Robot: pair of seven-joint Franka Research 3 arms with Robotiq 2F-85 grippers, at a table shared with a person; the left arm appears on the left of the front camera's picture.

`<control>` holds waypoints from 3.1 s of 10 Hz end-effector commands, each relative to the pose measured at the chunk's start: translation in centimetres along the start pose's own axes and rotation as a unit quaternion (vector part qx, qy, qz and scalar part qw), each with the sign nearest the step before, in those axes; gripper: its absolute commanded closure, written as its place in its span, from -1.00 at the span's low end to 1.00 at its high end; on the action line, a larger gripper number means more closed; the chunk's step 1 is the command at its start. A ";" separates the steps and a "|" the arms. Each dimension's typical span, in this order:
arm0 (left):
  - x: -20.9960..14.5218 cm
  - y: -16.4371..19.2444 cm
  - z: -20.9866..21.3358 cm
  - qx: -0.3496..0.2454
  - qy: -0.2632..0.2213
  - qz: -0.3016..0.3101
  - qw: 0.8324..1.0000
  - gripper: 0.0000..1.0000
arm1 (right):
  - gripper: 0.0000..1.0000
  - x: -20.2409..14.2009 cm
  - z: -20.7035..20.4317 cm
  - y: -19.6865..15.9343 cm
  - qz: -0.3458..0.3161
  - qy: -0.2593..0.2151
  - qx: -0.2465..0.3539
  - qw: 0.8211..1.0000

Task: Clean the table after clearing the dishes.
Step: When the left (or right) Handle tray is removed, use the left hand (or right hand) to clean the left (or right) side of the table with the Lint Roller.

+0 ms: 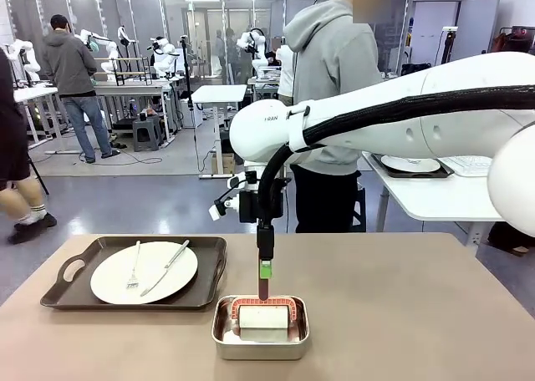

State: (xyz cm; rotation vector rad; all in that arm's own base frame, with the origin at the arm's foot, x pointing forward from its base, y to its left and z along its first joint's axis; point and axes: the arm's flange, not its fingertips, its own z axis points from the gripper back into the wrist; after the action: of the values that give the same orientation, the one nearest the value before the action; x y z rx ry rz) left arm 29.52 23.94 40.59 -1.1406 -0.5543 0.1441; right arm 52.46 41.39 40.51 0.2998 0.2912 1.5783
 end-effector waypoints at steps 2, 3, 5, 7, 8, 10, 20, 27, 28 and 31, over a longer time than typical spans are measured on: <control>0.0 -0.3 0.4 -0.004 0.001 -0.003 1.000 -1.00 | -0.23 0.5 0.2 -0.1 0.005 0.009 0.010 1.000; 0.0 -0.3 0.4 -0.004 0.001 -0.003 1.000 -1.00 | 0.04 0.4 0.2 -0.2 -0.007 0.017 0.009 1.000; 0.0 -0.3 0.4 -0.004 0.001 -0.003 1.000 -1.00 | 0.42 0.7 0.2 -0.1 -0.007 0.008 0.005 1.000; 0.0 -0.3 0.4 -0.004 0.001 -0.003 1.000 -1.00 | 0.81 1.0 0.3 -0.1 -0.006 0.009 0.002 1.000; 0.0 -0.3 0.4 -0.004 0.001 -0.003 1.000 -1.00 | 0.92 1.0 0.4 -0.1 -0.008 0.006 0.000 1.000; 0.0 -0.3 0.4 -0.004 0.001 -0.003 1.000 -1.00 | 1.00 1.1 0.5 0.0 -0.011 0.008 -0.001 1.000; 0.0 -0.3 0.4 -0.004 0.001 -0.003 1.000 -1.00 | 0.64 -1.1 13.0 9.1 -0.178 -0.024 -0.078 0.981; 0.0 -0.3 0.4 -0.004 0.001 -0.003 1.000 -1.00 | 0.59 -11.3 10.1 6.6 -0.315 -0.210 -0.027 0.925; 0.0 -0.3 0.4 -0.004 0.001 -0.003 1.000 -1.00 | 0.59 -15.9 8.4 6.2 -0.348 -0.284 0.020 0.893; 0.0 -0.3 0.4 -0.004 0.001 -0.003 1.000 -1.00 | 0.59 -26.7 2.5 5.3 -0.454 -0.424 0.147 0.770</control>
State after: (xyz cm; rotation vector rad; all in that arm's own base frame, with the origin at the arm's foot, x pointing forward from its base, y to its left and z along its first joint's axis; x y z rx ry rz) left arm 29.53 23.96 40.61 -1.1403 -0.5546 0.1440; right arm 52.06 15.47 46.26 0.8181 0.0218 0.4350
